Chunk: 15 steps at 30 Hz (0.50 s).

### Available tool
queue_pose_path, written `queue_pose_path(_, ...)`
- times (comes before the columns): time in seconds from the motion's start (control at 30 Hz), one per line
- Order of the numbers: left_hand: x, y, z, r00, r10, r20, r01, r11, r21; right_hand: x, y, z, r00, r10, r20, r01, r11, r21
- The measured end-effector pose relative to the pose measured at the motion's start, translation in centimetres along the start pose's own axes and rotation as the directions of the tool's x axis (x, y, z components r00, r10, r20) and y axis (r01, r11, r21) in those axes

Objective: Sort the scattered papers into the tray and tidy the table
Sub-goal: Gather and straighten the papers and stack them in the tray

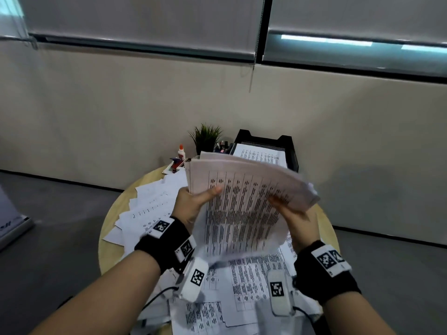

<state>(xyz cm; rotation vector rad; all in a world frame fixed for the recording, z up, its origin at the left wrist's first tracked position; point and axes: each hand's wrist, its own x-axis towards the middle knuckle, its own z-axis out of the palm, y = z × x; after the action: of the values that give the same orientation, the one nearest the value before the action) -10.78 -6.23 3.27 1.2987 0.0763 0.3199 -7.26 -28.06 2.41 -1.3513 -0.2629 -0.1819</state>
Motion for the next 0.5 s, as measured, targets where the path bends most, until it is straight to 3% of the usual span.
queue_pose_path(0.13,0.5,0.3,0.0,0.999,0.035,-0.014,-0.035,0.999,0.021,0.5,-1.1,-0.5,0.999,0.028,0.025,-0.026,0.998,-0.059)
queue_pose_path(0.33,-0.5,-2.8,-0.9,0.991,-0.131,0.039,0.126,0.985,0.115,-1.2,2.8,-1.5,0.968,0.214,0.133,-0.194,0.969,-0.152)
queue_pose_path(0.5,-0.2,-2.1,0.0,0.996,-0.087,-0.016,0.088,0.993,0.077,-0.4,1.7,-0.7,0.987,0.137,0.082,-0.128,0.987,-0.099)
